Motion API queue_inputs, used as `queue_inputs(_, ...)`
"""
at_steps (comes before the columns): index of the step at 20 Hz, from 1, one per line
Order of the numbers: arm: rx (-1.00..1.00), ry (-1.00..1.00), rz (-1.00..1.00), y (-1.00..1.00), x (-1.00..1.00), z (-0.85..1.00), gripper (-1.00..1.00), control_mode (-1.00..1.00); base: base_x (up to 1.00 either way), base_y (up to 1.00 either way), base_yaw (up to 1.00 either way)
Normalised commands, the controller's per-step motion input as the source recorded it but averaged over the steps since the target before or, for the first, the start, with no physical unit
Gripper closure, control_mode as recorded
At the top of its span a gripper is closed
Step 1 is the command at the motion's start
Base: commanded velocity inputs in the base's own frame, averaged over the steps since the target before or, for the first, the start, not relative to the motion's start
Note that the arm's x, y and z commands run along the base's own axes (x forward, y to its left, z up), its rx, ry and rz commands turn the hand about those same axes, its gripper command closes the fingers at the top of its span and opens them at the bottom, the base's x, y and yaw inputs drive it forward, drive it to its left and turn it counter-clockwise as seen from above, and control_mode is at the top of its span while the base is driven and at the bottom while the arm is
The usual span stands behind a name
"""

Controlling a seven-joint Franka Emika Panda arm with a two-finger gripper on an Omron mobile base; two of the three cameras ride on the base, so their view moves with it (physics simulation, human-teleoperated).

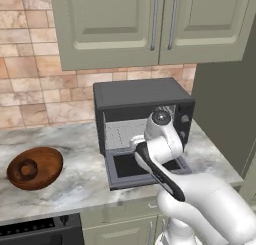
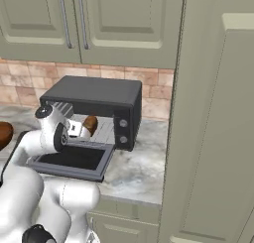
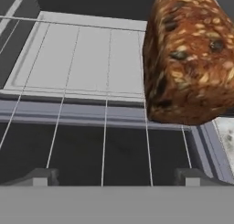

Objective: Pick up the heated bread from the toaster oven and place it in the bowl. Then move the bread bowl to the dining counter.

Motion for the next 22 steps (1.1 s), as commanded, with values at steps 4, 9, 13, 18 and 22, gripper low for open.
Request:
queue_inputs(4,0.03,-0.19,0.0,-0.07,-0.9,-0.21,-1.0,-1.0,0.0,0.0,0.0)
queue_inputs(9,0.02,-0.33,-0.05,0.0,-0.02,0.93,-1.0,-1.0,0.0,0.0,0.0)
queue_inputs(13,0.0,0.17,-0.16,-0.12,-0.01,1.0,-1.0,-1.0,0.0,0.0,0.0)
queue_inputs(18,0.0,0.38,-0.05,-0.08,0.13,0.2,-1.0,-1.0,0.0,0.0,0.0)
queue_inputs(22,0.0,0.15,-0.06,-0.14,0.0,-0.81,-1.0,-1.0,0.0,0.0,0.0)
